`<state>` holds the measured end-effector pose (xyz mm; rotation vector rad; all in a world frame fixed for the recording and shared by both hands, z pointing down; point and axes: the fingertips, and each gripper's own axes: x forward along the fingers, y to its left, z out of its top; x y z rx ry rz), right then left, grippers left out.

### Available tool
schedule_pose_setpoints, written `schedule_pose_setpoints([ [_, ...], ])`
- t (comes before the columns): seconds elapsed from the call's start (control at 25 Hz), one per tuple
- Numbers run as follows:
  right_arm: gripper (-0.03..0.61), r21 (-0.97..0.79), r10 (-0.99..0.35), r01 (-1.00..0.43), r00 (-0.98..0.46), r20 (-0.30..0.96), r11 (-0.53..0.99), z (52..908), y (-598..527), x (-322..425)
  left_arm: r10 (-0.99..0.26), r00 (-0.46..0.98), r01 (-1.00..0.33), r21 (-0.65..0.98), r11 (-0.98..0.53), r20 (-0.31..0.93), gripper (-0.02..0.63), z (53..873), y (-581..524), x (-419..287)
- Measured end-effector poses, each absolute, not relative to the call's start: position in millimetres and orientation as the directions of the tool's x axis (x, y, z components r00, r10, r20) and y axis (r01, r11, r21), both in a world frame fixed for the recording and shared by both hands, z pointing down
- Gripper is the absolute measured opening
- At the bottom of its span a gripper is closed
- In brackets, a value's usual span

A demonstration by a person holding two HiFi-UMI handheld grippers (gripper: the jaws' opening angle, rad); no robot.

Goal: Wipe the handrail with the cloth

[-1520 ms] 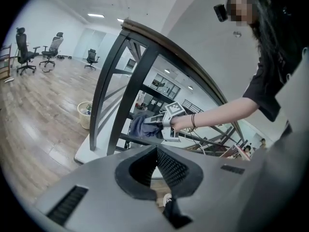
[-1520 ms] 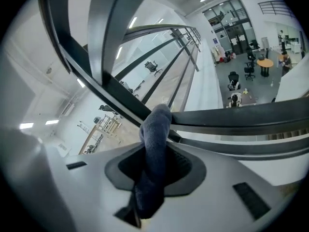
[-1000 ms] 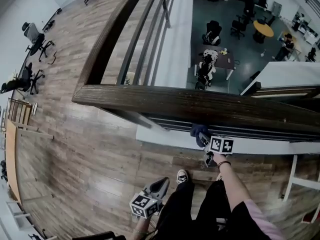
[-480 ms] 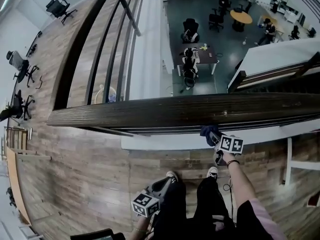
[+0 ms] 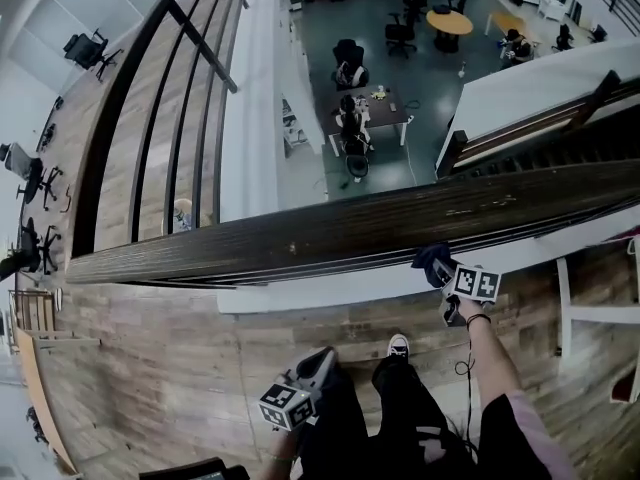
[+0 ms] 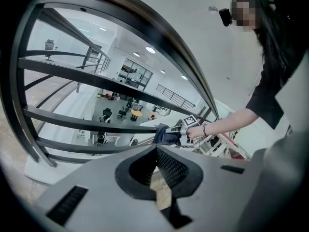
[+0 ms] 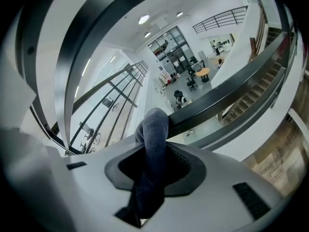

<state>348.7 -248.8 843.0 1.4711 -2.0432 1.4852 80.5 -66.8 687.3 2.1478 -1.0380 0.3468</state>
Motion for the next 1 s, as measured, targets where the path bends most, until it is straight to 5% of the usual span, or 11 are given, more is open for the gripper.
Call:
schedule_pose_setpoints([
  [0.32, 0.092, -0.553, -0.632, -0.827, -0.377, 0.677, -0.099, 838.4, -267.4, 484.8, -0.516, 0.665, -0.747, 0.48, -0.46, 0.54, 0.0, 689.2, -76.1, 160.7],
  [1.0, 0.092, -0.42, -0.638, -0.867, -0.166, 0.752, -0.269, 846.0, -253.6, 663.2, -0.508, 0.659, -0.752, 0.47, -0.463, 0.554, 0.0, 691.4, -91.0, 197.3],
])
